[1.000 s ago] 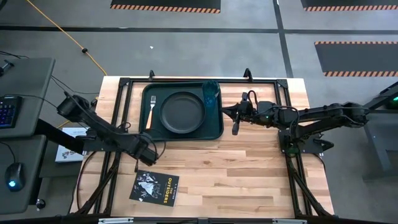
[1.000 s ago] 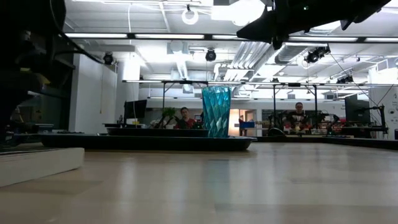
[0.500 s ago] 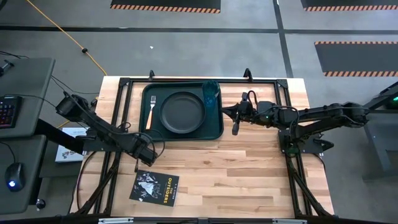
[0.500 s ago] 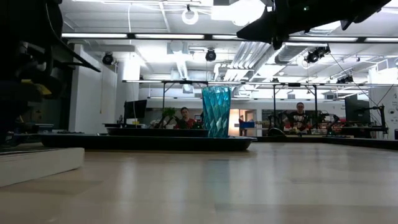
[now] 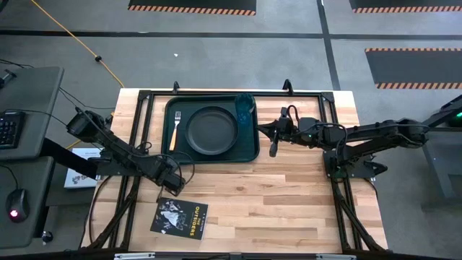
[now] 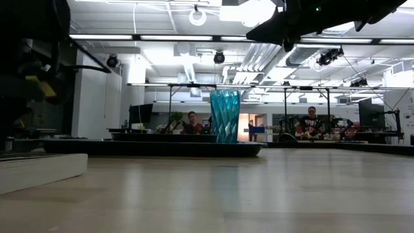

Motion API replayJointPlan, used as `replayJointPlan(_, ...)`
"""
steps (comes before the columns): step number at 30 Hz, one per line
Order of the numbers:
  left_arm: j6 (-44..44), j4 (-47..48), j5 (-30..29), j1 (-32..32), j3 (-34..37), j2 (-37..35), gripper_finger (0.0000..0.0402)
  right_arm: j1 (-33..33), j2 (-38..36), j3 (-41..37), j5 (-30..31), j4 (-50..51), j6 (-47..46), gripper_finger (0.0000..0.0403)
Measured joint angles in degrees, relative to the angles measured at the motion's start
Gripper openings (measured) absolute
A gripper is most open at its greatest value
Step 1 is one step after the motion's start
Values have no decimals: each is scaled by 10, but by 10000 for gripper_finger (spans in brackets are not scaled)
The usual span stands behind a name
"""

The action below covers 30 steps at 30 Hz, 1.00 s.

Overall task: Pick and place plate/cup/fork/spoon on tray
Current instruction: Put the black spoon on the right side of the orange fork on the black tray

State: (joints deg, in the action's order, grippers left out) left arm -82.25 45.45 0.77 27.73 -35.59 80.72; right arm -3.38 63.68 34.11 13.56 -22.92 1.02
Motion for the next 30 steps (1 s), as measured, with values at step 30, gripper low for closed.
replayJointPlan(30,267,-94,-44,0,-6,1,132,0,0,0,0,-1,-1,0)
